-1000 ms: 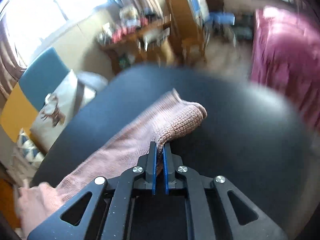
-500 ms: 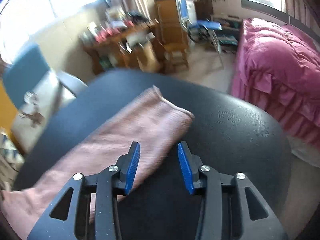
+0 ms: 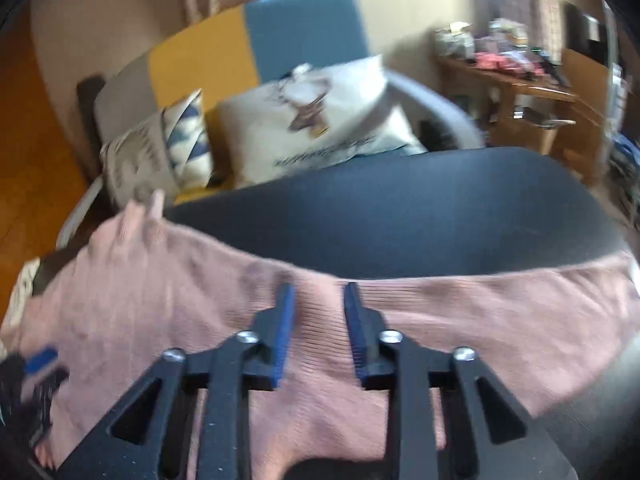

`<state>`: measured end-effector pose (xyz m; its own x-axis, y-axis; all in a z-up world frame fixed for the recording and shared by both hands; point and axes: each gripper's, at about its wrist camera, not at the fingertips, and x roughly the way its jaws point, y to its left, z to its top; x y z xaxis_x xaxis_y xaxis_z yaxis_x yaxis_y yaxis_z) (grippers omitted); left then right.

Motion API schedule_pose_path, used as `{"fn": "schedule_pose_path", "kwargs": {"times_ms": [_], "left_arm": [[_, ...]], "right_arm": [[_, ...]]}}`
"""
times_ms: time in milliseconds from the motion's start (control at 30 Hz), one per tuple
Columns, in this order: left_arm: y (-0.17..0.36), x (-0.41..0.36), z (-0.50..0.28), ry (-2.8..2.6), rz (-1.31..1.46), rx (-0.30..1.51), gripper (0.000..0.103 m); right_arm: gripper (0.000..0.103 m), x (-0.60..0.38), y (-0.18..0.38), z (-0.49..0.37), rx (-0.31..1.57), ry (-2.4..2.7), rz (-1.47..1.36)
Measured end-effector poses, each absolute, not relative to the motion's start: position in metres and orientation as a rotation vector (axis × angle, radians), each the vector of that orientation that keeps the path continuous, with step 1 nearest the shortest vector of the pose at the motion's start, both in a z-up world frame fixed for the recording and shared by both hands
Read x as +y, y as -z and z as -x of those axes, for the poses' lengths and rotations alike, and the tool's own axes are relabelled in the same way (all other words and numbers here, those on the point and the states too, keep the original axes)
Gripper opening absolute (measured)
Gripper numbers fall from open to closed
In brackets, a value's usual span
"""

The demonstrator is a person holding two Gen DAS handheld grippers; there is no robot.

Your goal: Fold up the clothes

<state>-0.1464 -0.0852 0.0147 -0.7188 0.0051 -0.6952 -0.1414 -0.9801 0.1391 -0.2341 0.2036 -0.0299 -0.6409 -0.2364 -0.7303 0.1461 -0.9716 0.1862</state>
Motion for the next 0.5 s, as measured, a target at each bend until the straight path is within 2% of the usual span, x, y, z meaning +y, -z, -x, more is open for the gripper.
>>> {"fn": "schedule_pose_path", "kwargs": {"times_ms": [133,233,267,367,500], "left_arm": [[0.015,-0.097,0.182,-2.812,1.311,0.231,0.031],[0.018,-0.103,0.178,-2.817,1.306,0.186,0.032],[0.019,-0.102,0.177,-2.822,1.303,0.198,0.032],[0.02,-0.096,0.174,-2.84,1.294,0.251,0.032],[0.019,-0.094,0.173,-2.844,1.291,0.264,0.032]], "right_arm": [[0.017,0.182,0.058,0.261,-0.042,2.592,-1.303],[0.013,0.181,0.08,0.274,0.032,2.627,-1.337],[0.013,0.188,0.081,0.274,0.018,2.669,-1.304],[0.013,0.21,0.084,0.278,-0.183,2.689,-1.287],[0.016,0.224,0.074,0.264,-0.28,2.672,-1.243]]}}
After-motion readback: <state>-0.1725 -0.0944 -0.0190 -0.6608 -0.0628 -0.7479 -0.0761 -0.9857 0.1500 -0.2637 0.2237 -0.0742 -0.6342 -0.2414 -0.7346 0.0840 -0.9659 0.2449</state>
